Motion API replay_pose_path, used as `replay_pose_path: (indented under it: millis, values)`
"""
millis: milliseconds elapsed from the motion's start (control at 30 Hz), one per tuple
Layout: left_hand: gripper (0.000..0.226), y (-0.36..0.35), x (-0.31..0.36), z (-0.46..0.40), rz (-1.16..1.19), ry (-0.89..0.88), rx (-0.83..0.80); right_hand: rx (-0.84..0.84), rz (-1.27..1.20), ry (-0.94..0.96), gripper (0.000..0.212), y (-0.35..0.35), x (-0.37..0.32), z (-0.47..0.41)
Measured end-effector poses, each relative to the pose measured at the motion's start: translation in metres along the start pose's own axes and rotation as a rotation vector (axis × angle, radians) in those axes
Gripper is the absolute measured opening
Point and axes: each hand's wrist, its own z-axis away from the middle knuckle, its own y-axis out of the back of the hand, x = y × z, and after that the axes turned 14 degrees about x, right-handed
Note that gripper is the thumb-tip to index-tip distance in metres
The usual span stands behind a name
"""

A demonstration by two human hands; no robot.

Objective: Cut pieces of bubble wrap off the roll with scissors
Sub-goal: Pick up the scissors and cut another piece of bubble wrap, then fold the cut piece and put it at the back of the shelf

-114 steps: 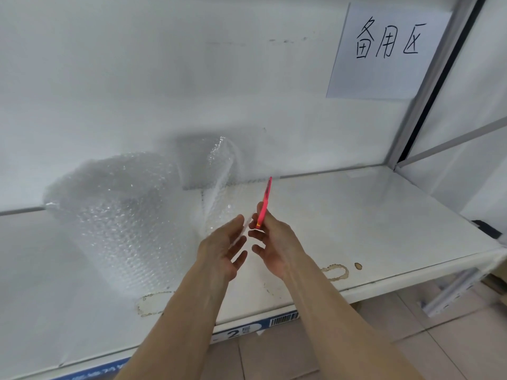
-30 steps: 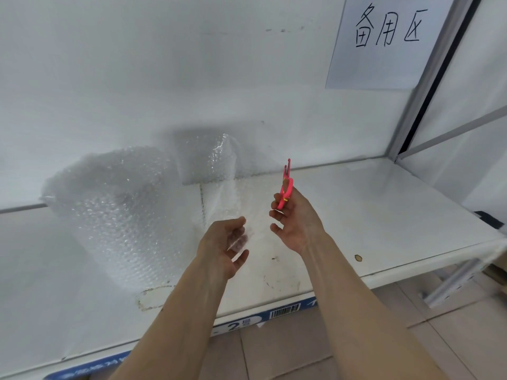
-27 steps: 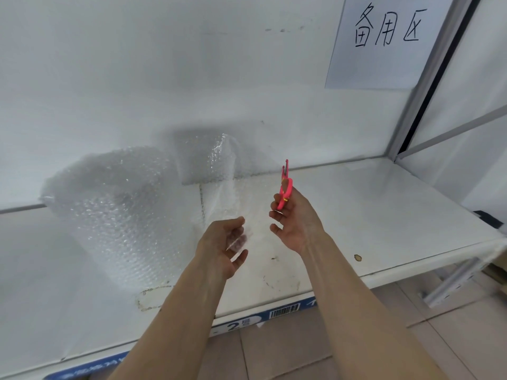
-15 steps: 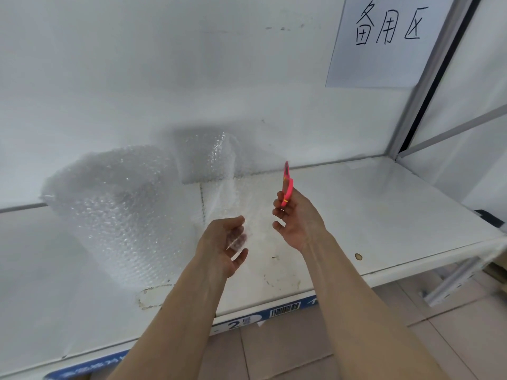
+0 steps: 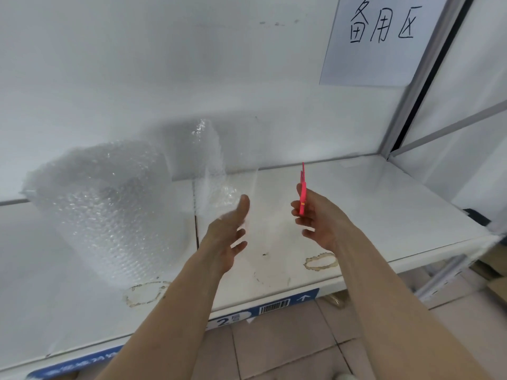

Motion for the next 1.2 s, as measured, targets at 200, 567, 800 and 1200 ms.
replay_pose_path:
  millis: [200,567,800,1200]
  values:
    - [0.088,0.001,-0.033,-0.039,-0.684,-0.558,0.071,0.203,0.34,0.151,0.047,0.019,0.015,-0.009]
    - [0.036,-0.031,-0.058,-0.043,-1.158,-0.911,0.311,0.179,0.487,0.193,0.039,0.038,0.026,-0.018]
    - [0.029,-0.026,-0.054,-0.037,-1.034,-0.789,0.271,0.302,0.818,0.263,0.035,0.038,0.044,-0.027]
    - [0.014,0.005,-0.016,-0.01,-0.133,-0.192,0.147,0.397,0.843,0.319,0.018,0.007,0.055,-0.01]
